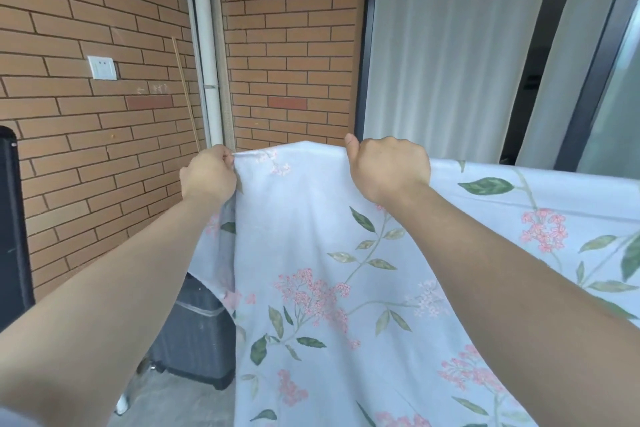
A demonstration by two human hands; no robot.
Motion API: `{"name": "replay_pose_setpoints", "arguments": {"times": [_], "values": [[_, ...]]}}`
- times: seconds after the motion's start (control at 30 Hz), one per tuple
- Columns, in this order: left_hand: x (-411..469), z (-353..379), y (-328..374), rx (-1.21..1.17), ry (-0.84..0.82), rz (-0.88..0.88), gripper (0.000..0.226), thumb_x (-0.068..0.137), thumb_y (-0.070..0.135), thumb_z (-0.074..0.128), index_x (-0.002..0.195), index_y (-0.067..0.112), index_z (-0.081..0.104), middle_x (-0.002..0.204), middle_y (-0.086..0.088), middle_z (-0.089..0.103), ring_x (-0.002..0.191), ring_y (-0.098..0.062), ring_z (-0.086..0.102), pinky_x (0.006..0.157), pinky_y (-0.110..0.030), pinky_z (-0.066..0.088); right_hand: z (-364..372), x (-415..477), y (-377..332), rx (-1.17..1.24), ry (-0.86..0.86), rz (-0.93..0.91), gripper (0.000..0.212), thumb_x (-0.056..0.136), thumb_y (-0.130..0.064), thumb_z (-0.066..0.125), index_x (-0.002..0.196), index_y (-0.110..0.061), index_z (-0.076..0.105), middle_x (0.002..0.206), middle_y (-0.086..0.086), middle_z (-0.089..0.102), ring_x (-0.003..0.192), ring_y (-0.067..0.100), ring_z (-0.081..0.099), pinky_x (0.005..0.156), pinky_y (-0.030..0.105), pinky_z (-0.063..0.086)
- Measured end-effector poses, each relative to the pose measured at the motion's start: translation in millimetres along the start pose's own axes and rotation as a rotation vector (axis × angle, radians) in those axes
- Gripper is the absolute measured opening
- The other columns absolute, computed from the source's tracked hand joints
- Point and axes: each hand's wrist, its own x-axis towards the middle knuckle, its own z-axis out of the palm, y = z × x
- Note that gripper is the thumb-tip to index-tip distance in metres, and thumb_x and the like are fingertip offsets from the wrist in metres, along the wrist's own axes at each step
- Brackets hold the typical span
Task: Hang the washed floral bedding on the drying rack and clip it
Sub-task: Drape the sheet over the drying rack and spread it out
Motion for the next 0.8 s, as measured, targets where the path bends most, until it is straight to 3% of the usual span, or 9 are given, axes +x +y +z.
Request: {"name": "replay_pose_setpoints", "arguments": {"times": [0.07,0.13,0.23,0.3,0.47,0.6,0.7,0.8], "values": [[-12.1,5.6,5.6,0.077,0.039,0.023,0.023,0.094,0.011,0.044,0.108,0.014,0.062,0.112,-0.013,0.064,0.106,-0.036,0.057,0.092,-0.043,0.034,8.8,-2.5,-2.7,-0.066,0.077,-0.028,0.054,0.106,-0.041,0.014,0.088,-0.017,0.059,0.08,0.006,0.064,0.077,0.032,0.062,0.072,0.036,0.043],[-30.4,15.1,9.7,0.059,0.151,0.104,0.032,0.089,0.008,0.046,0.119,0.011,0.057,0.122,-0.013,0.059,0.114,-0.036,0.052,0.097,-0.046,0.032,22.6,-11.5,-4.6,-0.042,0.18,-0.092,0.047,0.105,-0.039,0.024,0.113,-0.01,0.06,0.105,0.01,0.064,0.099,0.033,0.058,0.086,0.041,0.037],[-65.8,31.2,17.6,-0.038,0.288,0.341,0.05,0.084,0.005,0.049,0.134,0.008,0.049,0.144,-0.011,0.047,0.131,-0.031,0.042,0.108,-0.044,0.027,40.8,-34.5,0.9,0.033,0.326,-0.283,0.053,0.102,-0.035,0.036,0.143,-0.004,0.046,0.147,0.012,0.048,0.14,0.032,0.039,0.115,0.049,0.026],[-102.6,53.5,16.4,0.023,0.232,0.515,0.058,0.081,0.002,0.054,0.139,0.007,0.047,0.151,-0.012,0.041,0.139,-0.031,0.037,0.113,-0.045,0.026,61.2,-64.0,7.3,0.064,0.316,-0.394,0.053,0.102,-0.031,0.038,0.147,-0.004,0.043,0.157,0.014,0.036,0.148,0.031,0.029,0.12,0.054,0.019],[-210.1,122.3,-4.4,0.12,-0.048,0.876,0.055,0.081,0.001,0.057,0.135,0.004,0.056,0.151,-0.013,0.045,0.142,-0.032,0.04,0.115,-0.052,0.03,135.6,-162.0,39.5,0.126,0.087,-0.426,0.051,0.1,-0.027,0.043,0.145,-0.004,0.048,0.157,0.014,0.037,0.148,0.029,0.031,0.119,0.051,0.024],[-273.9,169.9,-20.2,0.201,-0.435,1.04,0.054,0.074,0.001,0.052,0.127,0.007,0.063,0.147,-0.013,0.05,0.139,-0.033,0.045,0.112,-0.055,0.033,188.2,-249.9,72.9,0.195,-0.118,-0.409,0.042,0.094,-0.019,0.052,0.132,-0.006,0.06,0.145,0.014,0.053,0.138,0.032,0.045,0.114,0.049,0.034],[-303.9,200.2,-15.5,0.304,-0.715,1.143,0.051,0.072,0.009,0.043,0.118,0.009,0.064,0.134,-0.014,0.06,0.126,-0.035,0.056,0.108,-0.05,0.036,211.6,-315.3,104.3,0.254,-0.296,-0.31,0.033,0.083,-0.018,0.063,0.114,-0.011,0.07,0.117,0.009,0.068,0.113,0.029,0.063,0.098,0.041,0.043],[-330.6,223.8,-3.1,0.417,-0.915,1.255,0.051,0.068,0.014,0.039,0.11,0.012,0.067,0.116,-0.009,0.065,0.107,-0.032,0.062,0.099,-0.044,0.037,220.0,-357.9,131.9,0.311,-0.576,-0.103,0.031,0.086,-0.019,0.063,0.115,-0.013,0.068,0.117,0.007,0.067,0.111,0.03,0.063,0.096,0.039,0.044]]}}
